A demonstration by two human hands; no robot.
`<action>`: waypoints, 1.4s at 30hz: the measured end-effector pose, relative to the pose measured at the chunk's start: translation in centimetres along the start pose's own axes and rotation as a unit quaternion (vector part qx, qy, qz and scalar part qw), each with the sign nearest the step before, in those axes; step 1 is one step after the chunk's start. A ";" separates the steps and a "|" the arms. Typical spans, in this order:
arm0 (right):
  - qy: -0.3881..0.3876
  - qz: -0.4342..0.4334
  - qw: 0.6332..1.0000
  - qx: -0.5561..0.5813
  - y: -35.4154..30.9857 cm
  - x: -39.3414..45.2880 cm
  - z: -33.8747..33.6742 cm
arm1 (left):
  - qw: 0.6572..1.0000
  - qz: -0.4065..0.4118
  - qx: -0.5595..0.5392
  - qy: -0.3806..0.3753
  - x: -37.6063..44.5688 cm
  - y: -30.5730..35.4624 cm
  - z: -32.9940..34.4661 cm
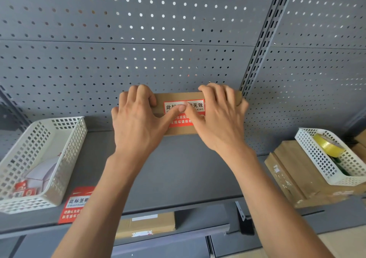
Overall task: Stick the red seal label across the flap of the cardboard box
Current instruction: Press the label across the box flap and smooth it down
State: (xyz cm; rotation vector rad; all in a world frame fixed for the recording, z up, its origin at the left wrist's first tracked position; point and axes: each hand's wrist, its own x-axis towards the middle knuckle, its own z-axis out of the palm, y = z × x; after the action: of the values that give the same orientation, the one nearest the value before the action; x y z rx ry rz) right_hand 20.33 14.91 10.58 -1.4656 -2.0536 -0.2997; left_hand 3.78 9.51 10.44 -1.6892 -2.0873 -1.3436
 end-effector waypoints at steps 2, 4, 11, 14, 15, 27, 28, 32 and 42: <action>-0.001 -0.009 1.000 0.010 0.2 0.0 0.0 | 1.000 0.004 -0.003 -0.003 0.1 -0.2 0.0; -0.002 -0.016 1.000 0.019 0.4 0.0 0.0 | 1.000 0.008 -0.003 -0.006 0.2 -0.3 0.0; -0.006 -0.039 0.999 0.009 1.0 -0.2 0.1 | 1.000 0.019 -0.005 -0.017 0.0 -0.7 0.0; -0.001 -0.048 0.999 0.014 1.2 -0.2 0.1 | 0.999 0.024 -0.013 -0.026 0.1 -0.9 -0.2; 0.001 -0.050 0.999 0.018 1.3 -0.1 0.1 | 0.999 0.027 -0.018 -0.030 0.2 -1.0 -0.3; 0.018 -0.072 0.993 0.091 2.3 -0.4 0.5 | 0.996 0.045 -0.035 -0.067 0.3 -1.5 -0.8; 0.018 -0.073 0.993 0.092 2.4 -0.4 0.5 | 0.996 0.044 -0.036 -0.070 0.3 -1.4 -0.8; 0.021 -0.074 0.992 0.103 2.6 -0.4 0.5 | 0.995 0.036 -0.045 -0.077 0.4 -1.3 -1.0; 0.039 0.088 0.985 0.141 -0.9 0.7 -0.7 | 0.996 -0.079 -0.028 -0.017 0.6 1.8 -0.5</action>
State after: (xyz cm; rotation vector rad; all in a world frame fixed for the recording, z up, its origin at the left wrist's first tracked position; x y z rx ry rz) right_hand 19.55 14.73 11.69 -1.4231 -1.8048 0.0069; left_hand 4.89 9.60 12.07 -1.6085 -2.2651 -1.4403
